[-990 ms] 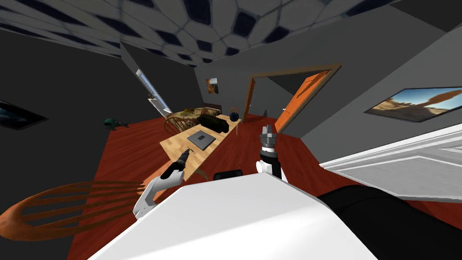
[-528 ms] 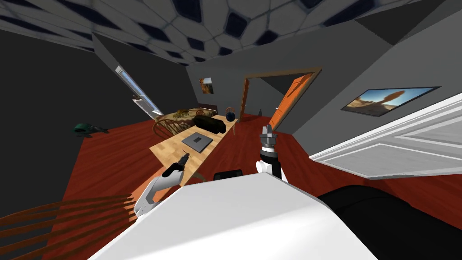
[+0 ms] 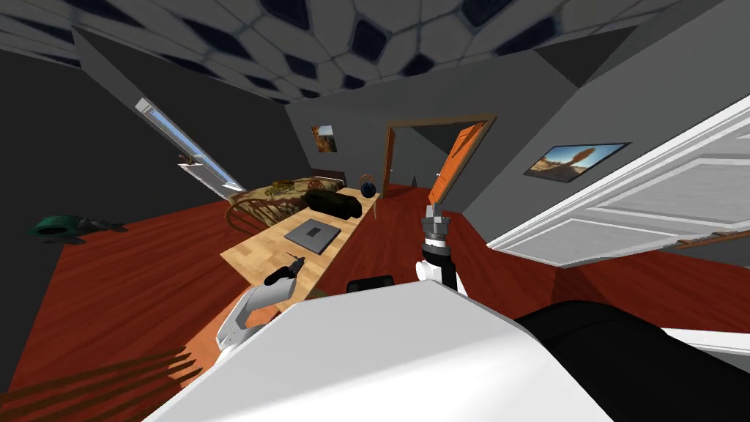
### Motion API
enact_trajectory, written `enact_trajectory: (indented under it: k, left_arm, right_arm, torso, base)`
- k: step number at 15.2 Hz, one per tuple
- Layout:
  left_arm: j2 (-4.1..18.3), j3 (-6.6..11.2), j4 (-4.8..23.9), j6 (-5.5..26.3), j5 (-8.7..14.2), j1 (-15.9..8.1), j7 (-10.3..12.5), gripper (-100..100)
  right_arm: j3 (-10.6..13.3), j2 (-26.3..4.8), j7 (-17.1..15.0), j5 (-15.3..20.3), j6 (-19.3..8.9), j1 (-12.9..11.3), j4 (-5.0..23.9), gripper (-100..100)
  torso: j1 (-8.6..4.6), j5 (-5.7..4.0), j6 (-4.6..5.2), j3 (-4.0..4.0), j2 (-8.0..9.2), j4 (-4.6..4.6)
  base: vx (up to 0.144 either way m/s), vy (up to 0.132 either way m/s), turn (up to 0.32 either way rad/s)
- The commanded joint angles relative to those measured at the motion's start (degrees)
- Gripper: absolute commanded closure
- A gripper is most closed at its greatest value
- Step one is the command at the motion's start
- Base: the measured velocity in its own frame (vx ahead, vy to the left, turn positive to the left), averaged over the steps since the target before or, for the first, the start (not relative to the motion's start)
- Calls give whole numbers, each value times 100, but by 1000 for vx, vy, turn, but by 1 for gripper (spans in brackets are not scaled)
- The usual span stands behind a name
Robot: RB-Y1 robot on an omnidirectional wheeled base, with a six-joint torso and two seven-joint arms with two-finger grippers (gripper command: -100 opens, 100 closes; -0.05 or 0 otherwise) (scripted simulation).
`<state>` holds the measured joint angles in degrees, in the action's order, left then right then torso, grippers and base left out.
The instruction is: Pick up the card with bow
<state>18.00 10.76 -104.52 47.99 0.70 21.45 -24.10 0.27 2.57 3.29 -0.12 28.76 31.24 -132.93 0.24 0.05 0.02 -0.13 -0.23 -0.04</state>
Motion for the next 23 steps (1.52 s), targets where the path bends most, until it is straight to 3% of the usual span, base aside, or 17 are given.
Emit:
enact_trajectory:
  k: [1, 9, 17, 18, 19, 23]
  left_arm:
    - [63, 21, 81, 245, 37, -10, -128, -100]
    - [353, 70, 521, 1100, 103, -123, -706, -100]
    - [626, 92, 804, 1654, 151, -199, -1121, -100]
    - [584, 94, 753, 1556, 151, -181, -1047, -100]
    - [583, 68, 945, 1429, 108, -226, -1021, -100]
    - [566, 25, 1228, 1188, 36, -292, -946, -100]
  right_arm:
    - [0, 0, 0, 0, 0, 0, 0, 0]
    - [0, 0, 0, 0, 0, 0, 0, 0]
    - [0, 0, 0, 0, 0, 1, 0, 0]
    - [0, 0, 0, 0, 0, 1, 0, 0]
    - [-1, 0, 0, 0, 0, 1, 0, 0]
    - [0, 0, 0, 0, 0, 0, 0, 0]
  torso:
    - [0, 0, 0, 0, 0, 0]
    - [0, 0, 0, -2, -3, -1]
    - [0, 0, -2, -5, -8, -2]
    - [1, 0, -2, -4, -7, -2]
    - [-3, 0, -4, -2, -3, -1]
    - [-9, -2, -4, 6, 11, 2]
  base:
    - [39, 34, -163]
    - [41, 40, -171]
    - [50, 49, -135]
    - [26, 33, -51]
    - [8, 22, -18]
    - [-2, 25, -22]
